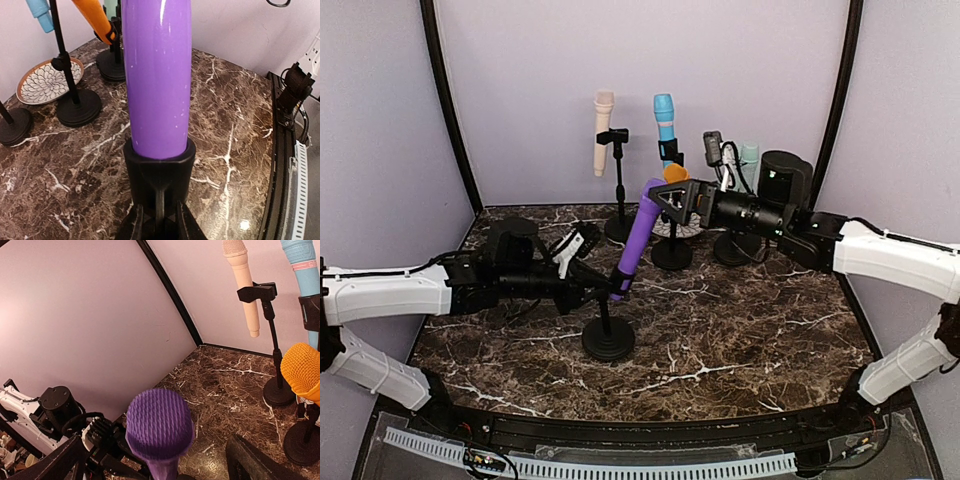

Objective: Remove the microphone from the stand

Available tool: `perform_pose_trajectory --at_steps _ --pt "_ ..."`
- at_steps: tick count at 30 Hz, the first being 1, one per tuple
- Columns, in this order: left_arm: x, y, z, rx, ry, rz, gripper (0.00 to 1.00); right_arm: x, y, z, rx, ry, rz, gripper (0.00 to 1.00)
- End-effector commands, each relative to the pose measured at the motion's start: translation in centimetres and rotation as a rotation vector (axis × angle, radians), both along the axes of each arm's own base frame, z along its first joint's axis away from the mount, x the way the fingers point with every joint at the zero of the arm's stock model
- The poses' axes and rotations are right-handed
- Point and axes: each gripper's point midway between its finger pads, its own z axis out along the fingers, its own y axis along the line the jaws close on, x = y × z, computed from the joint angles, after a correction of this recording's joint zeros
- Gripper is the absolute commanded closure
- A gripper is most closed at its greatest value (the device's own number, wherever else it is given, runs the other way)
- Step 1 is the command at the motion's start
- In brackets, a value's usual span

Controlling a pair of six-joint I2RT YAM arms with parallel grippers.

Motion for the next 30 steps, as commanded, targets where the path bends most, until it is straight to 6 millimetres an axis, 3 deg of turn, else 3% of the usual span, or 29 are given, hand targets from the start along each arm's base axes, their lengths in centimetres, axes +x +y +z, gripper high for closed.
perform_pose_trajectory --at_steps 1,7,14,20,26,30 --pt "-1.5 -1.1 4.6 -0.059 -0.016 -0.060 1.00 -0.2 2.2 1.6 0.033 -0.015 0.008 0.01" --pt "-2.7 -0.3 5.0 -0.080 -0.036 -0.082 1.00 -0.3 4.6 -1.1 -0.038 0.019 -0.011 0.05" --pt "-4.1 0.6 3.5 -0.095 -0.029 -0.100 1.00 -0.7 5.0 -2.0 -0.051 0.013 -0.044 0.20" --pt "-4.9 1.0 2.3 -0.086 -0.011 -0.116 1.00 -0.6 6.3 -2.1 -0.029 0.008 -0.017 0.21" --pt "-5.8 1.1 1.3 -0.080 0.017 -0.150 1.00 -1.6 7.0 -2.5 -0.035 -0.009 0.050 0.52" --pt "-6.8 0.8 0.5 -0.078 0.056 -0.205 1.00 -3.2 6.6 -2.0 -0.038 -0.096 0.150 0.61"
